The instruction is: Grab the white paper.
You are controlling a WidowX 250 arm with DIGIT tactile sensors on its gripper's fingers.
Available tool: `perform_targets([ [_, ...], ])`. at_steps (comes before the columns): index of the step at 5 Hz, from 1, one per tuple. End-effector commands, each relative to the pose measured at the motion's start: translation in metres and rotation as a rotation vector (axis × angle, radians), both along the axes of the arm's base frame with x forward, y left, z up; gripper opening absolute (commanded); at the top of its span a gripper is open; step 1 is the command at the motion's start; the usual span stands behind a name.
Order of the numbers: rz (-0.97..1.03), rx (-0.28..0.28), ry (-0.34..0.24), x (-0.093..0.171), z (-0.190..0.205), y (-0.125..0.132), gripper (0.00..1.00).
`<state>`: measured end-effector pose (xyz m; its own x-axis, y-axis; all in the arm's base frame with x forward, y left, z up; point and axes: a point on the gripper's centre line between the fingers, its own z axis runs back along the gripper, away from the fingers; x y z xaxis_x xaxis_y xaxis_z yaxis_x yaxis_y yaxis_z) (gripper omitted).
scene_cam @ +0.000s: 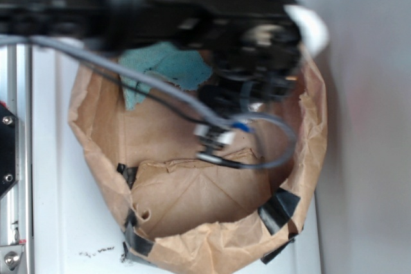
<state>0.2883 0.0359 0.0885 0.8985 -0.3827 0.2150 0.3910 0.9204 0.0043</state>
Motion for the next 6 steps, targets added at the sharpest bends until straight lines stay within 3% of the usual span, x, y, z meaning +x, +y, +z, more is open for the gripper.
perform_targets([
  [1,0.007,0.059,-0.043,0.035,-0.017,0.012,1.00],
  [2,0.028,0.098,-0.007,0.053,-0.033,0.016,1.00],
  [4,0.018,0.078,0.044,0.072,-0.049,0.016,1.00],
  [5,0.039,0.068,0.054,0.068,-0.054,0.015,0.00],
  [6,0.050,0.084,0.040,0.067,-0.050,0.014,0.00],
])
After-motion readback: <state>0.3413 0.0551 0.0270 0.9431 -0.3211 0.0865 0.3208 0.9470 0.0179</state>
